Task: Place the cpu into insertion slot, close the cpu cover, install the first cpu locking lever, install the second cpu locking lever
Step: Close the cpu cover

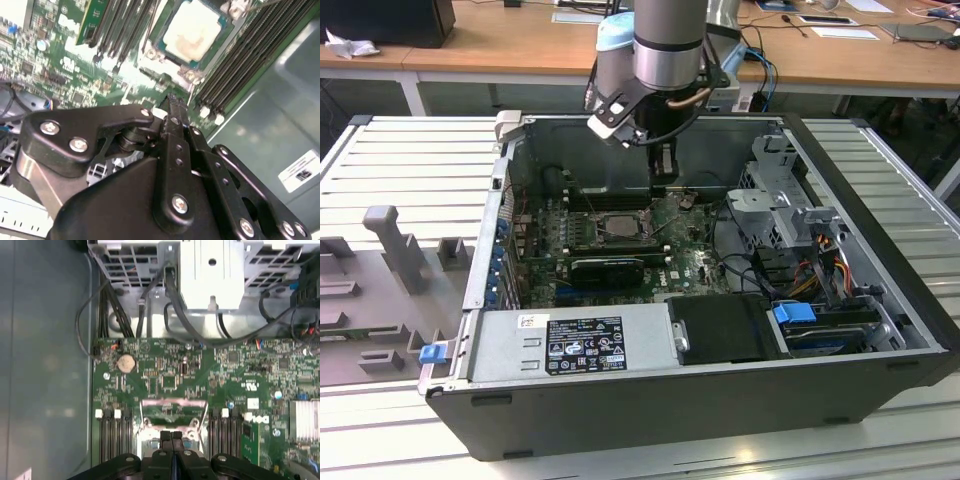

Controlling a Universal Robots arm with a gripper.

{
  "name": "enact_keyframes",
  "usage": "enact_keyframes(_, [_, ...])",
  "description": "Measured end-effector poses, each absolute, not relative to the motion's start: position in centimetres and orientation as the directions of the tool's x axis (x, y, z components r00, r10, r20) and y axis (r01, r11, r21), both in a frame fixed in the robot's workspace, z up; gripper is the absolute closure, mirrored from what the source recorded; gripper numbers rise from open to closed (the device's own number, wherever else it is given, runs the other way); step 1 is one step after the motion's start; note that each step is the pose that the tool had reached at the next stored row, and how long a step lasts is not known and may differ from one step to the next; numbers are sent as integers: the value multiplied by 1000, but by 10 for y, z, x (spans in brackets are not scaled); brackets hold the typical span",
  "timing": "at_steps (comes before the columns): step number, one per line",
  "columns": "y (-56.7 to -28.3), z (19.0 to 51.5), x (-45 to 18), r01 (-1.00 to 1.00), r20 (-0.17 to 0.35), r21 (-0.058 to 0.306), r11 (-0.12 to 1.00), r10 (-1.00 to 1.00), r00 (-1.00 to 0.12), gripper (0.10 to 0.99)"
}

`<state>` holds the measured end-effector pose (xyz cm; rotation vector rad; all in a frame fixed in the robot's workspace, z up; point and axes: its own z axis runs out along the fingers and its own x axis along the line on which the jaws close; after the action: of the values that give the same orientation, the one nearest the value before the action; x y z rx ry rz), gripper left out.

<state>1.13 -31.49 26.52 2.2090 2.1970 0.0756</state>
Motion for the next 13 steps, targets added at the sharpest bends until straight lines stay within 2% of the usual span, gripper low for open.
enact_keyframes(13, [-315, 260, 55, 999, 17, 51, -4, 1000, 3, 980])
